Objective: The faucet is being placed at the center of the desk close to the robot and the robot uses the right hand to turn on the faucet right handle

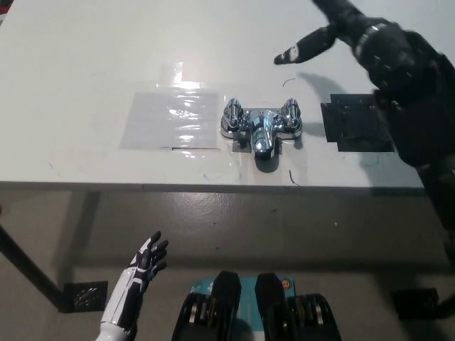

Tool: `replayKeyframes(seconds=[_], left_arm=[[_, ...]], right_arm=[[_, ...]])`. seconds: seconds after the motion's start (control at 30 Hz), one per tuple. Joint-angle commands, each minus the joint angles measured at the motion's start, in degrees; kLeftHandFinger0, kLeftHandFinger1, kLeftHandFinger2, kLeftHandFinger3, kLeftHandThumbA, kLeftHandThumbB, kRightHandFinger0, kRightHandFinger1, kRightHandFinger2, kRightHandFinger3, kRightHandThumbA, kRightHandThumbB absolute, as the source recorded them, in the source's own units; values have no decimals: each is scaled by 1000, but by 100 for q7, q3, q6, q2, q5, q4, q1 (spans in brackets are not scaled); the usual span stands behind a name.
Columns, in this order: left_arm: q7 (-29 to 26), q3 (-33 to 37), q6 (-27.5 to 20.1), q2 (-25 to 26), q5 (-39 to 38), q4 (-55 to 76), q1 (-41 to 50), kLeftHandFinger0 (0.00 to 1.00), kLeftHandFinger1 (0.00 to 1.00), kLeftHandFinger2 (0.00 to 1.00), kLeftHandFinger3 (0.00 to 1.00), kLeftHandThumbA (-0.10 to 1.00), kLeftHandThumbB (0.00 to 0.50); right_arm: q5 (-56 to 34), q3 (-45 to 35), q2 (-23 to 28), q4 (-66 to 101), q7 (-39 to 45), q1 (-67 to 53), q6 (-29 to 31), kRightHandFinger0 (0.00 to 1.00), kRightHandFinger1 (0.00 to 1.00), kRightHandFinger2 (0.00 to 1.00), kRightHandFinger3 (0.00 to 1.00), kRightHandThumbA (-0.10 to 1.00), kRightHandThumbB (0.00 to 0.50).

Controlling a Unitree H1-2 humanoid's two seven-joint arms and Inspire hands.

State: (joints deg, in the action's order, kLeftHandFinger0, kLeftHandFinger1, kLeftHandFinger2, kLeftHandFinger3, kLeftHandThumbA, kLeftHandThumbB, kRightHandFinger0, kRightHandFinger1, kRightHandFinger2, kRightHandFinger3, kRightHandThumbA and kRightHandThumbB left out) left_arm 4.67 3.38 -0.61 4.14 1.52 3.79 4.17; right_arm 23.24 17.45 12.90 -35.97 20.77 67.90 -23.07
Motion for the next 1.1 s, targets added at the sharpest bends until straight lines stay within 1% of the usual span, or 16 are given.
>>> replayKeyframes(seconds=[0.0, 0.03, 0.1, 0.17, 0.23, 0.37, 0.43, 0.5, 0.57, 0.63, 0.83, 0.87, 0.9, 0.93, 0.97, 1.07], left_arm=[[-6, -12, -490, 46, 29, 62, 69, 1000, 1000, 1000, 1000, 1000, 171], [-26, -7, -500, 25, 38, 63, 99, 1000, 1000, 1000, 1000, 1000, 162], [-60, -16, -545, 11, 64, 47, 103, 1000, 1000, 1000, 1000, 1000, 152], [-46, -30, -589, 7, 19, 33, 99, 1000, 1000, 1000, 1000, 1000, 139], [-6, -54, -637, 39, -44, 7, 86, 1000, 1000, 1000, 1000, 1000, 146], [-12, -52, -679, 30, -11, -6, 89, 1000, 1000, 1000, 1000, 1000, 120], [12, -41, -663, 39, -11, 10, 93, 1000, 1000, 1000, 1000, 1000, 119], [15, -34, -689, 49, 5, -9, 95, 1000, 1000, 1000, 1000, 1000, 120], [6, -33, -678, 42, 18, 9, 101, 1000, 1000, 1000, 1000, 1000, 126], [6, -33, -685, 45, 23, 0, 99, 1000, 1000, 1000, 1000, 1000, 131], [-4, -45, -673, 46, 25, -24, 52, 1000, 1000, 1000, 1000, 1000, 137], [-40, -47, -690, 40, 80, -23, 51, 1000, 1000, 1000, 1000, 1000, 136], [-27, -43, -672, 48, 74, -11, 54, 1000, 1000, 1000, 1000, 1000, 133], [-23, -39, -639, 53, 86, 16, 63, 1000, 1000, 1000, 1000, 1000, 132], [-18, -38, -631, 55, 84, 23, 66, 1000, 1000, 1000, 1000, 1000, 135], [21, -37, -652, 66, 30, -11, 62, 1000, 1000, 1000, 1000, 1000, 146]], right_arm=[[623, 608, -229, -1238, 632, 1344, -386, 1000, 1000, 1000, 1000, 1000, 302], [582, 712, -274, -1437, 673, 1425, -386, 1000, 1000, 1000, 1000, 1000, 285], [523, 900, -325, -1728, 733, 1565, -385, 1000, 1000, 1000, 1000, 1000, 283], [600, 1038, -378, -1971, 710, 1675, -386, 1000, 1000, 1000, 1000, 1000, 289], [616, 1186, -428, -2258, 723, 1805, -361, 1000, 1000, 1000, 1000, 1000, 300], [593, 1366, -488, -2799, 800, 2020, -201, 1000, 1000, 1000, 1000, 1000, 303], [634, 1465, -518, -3003, 810, 2107, -138, 1000, 1000, 1000, 1000, 1000, 308], [622, 1481, -533, -3017, 819, 2128, -212, 1000, 1000, 1000, 1000, 1000, 301], [704, 1563, -551, -2993, 822, 2125, -289, 1000, 1000, 1000, 1000, 1000, 311], [787, 1665, -561, -2965, 851, 2119, -347, 1000, 1000, 1000, 1000, 1000, 333], [659, 1638, -556, -3134, 958, 2123, -236, 1000, 1000, 1000, 1000, 1000, 333], [571, 1609, -537, -3267, 1176, 2142, 28, 1000, 1000, 1000, 1000, 1000, 291], [585, 1625, -546, -3365, 1191, 2151, 133, 1000, 1000, 1000, 1000, 1000, 295], [575, 1625, -537, -3415, 1230, 2140, 296, 1000, 1000, 1000, 1000, 1000, 271], [504, 1570, -534, -3463, 1327, 2141, 350, 1000, 1000, 1000, 1000, 1000, 229], [553, 1593, -548, -3647, 1384, 2140, 326, 1000, 1000, 1000, 1000, 1000, 254]])
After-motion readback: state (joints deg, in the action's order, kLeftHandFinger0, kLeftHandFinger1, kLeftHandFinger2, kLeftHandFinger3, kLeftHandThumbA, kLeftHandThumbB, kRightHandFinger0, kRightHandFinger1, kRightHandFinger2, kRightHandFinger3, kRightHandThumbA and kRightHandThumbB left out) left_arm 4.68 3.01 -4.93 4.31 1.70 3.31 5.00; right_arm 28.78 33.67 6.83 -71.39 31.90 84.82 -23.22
